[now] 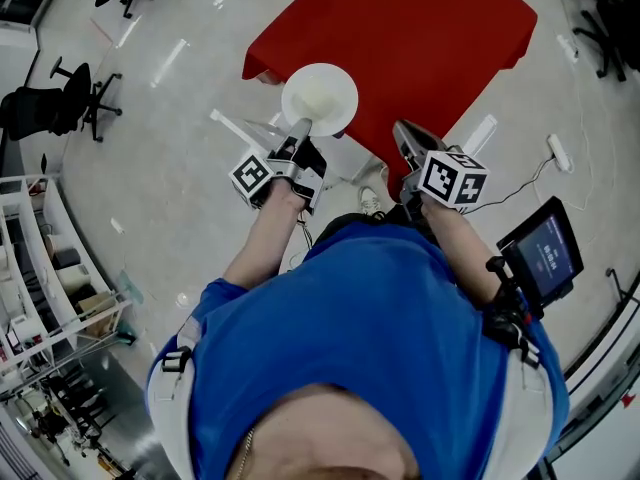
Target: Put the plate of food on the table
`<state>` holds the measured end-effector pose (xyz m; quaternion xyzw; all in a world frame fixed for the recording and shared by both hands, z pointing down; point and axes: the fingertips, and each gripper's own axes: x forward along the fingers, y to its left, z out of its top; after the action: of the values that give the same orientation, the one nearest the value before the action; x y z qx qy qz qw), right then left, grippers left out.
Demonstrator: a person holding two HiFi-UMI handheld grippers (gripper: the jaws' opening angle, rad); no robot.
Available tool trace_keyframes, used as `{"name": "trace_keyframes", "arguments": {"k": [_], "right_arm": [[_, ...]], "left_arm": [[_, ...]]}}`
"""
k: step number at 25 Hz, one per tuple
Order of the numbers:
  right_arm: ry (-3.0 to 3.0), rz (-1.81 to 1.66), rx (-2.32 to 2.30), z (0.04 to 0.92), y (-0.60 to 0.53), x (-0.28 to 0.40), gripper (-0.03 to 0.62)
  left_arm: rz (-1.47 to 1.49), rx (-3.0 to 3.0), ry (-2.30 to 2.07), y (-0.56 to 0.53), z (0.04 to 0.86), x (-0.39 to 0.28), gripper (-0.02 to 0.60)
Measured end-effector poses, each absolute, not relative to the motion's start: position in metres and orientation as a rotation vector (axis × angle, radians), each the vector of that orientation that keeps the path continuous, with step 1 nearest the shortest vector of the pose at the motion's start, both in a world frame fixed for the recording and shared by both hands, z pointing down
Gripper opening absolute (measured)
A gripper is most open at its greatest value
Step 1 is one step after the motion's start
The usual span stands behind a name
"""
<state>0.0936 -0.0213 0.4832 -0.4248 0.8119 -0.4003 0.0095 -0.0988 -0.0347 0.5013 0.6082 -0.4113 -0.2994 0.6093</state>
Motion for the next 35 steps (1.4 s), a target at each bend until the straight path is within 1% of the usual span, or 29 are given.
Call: {"name": "trace_keyframes", "arguments": {"k": [10,20,25,35], "right_arm": [[2.625,-1.283,-1.221,0.476,-0.112,0.060,0.002],[2.735,-1.329,-1.088,0.466,-0.293,0.031,0.002],[2.770,-1.362,-1.047,0.474,-0.304,0.024,0.002],[2.831,-1.406,-0.971,0.487,-0.287,0.025,0.002]], "left_arm": [[-0.733,1.355,-1.025,-0.104,0.497,-0.124,0.021],[-0.800,1.261,-1.140,-0.258,0.494,-0.155,0.021],[-0.817,1.226,-1.175,-0.261,0.502,-0.161,0.021],[-0.834,1.175,-1.252,-0.237,0.517,-0.161,0.021]]}}
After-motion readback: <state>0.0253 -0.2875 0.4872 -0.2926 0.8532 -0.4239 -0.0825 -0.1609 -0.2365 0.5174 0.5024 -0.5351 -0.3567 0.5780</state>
